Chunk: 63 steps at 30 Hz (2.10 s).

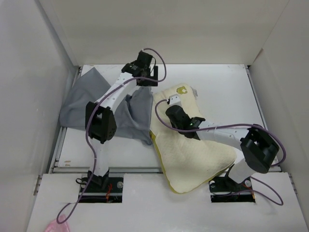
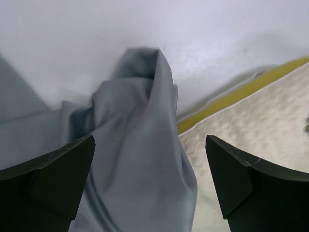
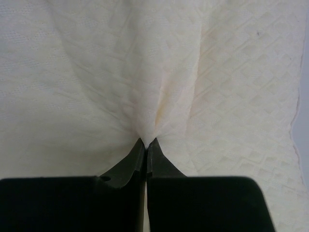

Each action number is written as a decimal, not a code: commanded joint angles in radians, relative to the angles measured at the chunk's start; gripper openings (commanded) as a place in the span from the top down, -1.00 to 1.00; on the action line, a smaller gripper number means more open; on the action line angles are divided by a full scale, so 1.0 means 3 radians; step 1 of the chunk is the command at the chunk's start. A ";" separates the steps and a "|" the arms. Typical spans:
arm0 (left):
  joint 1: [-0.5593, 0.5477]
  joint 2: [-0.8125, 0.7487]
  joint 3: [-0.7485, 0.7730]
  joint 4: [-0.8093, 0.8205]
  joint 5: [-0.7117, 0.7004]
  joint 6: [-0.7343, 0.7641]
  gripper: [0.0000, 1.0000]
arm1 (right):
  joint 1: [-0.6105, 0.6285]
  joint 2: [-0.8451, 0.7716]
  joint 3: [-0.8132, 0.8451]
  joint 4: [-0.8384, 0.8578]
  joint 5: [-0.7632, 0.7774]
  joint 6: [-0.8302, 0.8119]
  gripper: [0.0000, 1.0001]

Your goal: Put the pillow into the pillowcase

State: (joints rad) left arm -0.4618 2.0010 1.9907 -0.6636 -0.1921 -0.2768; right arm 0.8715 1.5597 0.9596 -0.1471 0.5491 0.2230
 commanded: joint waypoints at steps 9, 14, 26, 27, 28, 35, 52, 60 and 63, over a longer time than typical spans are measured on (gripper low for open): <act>-0.0076 0.0110 -0.0449 -0.0068 0.0553 0.0309 0.13 | 0.0045 -0.0019 0.0038 0.0122 0.0097 -0.0079 1.00; -0.0143 0.0304 -0.0041 -0.0186 0.0318 0.0192 1.00 | 0.0270 -0.0290 -0.0212 0.0413 0.0051 -0.0492 1.00; -0.0367 0.0269 0.0677 -0.0334 0.0528 0.0191 1.00 | 0.0526 -0.1011 -0.0964 0.1818 -0.1155 -0.1264 1.00; -0.0424 0.0238 0.0610 -0.0334 0.0528 0.0191 1.00 | 0.0526 -0.1011 -0.0964 0.1865 -0.1272 -0.1386 1.00; -0.0455 0.0238 0.0610 -0.0334 0.0528 0.0191 1.00 | 0.0526 -0.1011 -0.0964 0.1926 -0.1314 -0.1443 1.00; -0.0603 0.0207 0.0604 -0.0294 0.0487 0.0222 1.00 | 0.0526 -0.0787 -0.0811 0.2223 -0.2014 -0.1751 1.00; -0.1099 -0.1857 -0.1833 0.0442 0.0522 -0.0227 1.00 | -0.0276 -0.0270 -0.0780 0.3415 -0.1814 -0.0719 1.00; -0.1304 -0.2206 -0.3030 0.0740 0.0712 -0.0913 1.00 | -0.0767 -0.0270 -0.0275 0.2843 -0.1370 -0.0079 1.00; -0.1304 -0.2206 -0.3200 0.0587 0.0549 -0.1076 1.00 | -0.0936 -0.0270 -0.0274 0.2832 -0.1441 -0.0007 1.00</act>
State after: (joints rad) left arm -0.8387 1.3651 1.0626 -0.4129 -0.0307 -0.4946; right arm 0.6537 1.5005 0.7807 0.5472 0.0612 0.1467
